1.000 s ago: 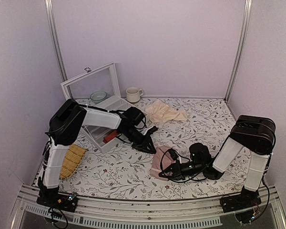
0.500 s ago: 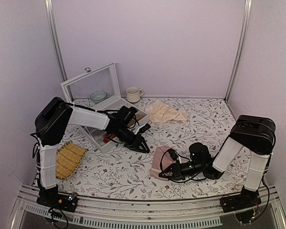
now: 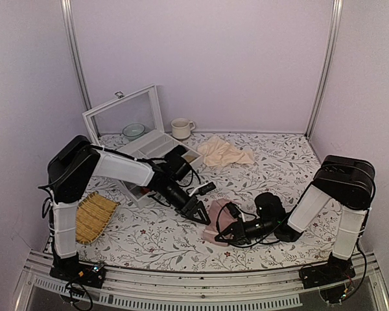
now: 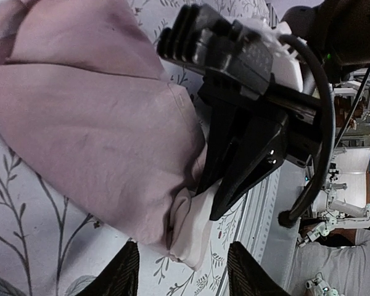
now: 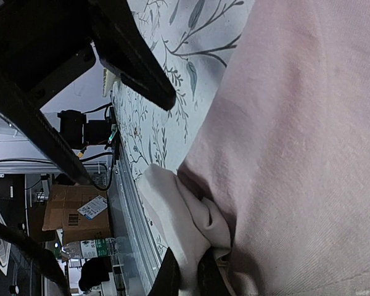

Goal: Roll the underwear
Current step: Roll the underwear at the center of the board.

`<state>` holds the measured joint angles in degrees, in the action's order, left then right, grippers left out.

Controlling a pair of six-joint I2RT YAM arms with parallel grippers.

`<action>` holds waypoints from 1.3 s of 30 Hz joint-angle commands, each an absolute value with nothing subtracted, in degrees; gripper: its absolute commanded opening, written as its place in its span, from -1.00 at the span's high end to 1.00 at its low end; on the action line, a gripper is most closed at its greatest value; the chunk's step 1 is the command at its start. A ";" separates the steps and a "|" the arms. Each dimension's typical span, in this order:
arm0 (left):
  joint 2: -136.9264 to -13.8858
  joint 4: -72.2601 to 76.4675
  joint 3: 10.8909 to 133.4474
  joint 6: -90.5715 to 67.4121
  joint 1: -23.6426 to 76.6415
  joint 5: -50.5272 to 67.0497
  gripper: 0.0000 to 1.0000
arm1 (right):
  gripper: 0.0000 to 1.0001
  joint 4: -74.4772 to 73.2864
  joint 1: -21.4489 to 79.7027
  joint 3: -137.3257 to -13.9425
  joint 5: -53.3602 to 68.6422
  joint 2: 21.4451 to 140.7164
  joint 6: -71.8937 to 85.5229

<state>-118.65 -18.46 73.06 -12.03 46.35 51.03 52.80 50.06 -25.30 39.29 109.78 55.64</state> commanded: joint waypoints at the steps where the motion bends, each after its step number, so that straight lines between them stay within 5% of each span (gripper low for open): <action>1: -119.41 -20.37 71.63 -10.52 47.74 51.36 0.03 | 1.00 37.98 51.09 -23.53 34.47 114.53 52.36; 28: -122.54 -22.55 73.45 -13.27 50.44 46.81 0.07 | 1.00 37.40 51.15 -23.39 33.98 114.17 51.67; 37: -124.24 -24.76 75.43 -13.03 51.56 45.62 0.24 | 1.00 37.35 51.08 -23.47 34.07 114.32 51.51; 39: -124.63 -25.23 75.87 -13.14 51.78 45.46 0.41 | 1.00 37.27 51.18 -23.37 34.03 114.35 51.47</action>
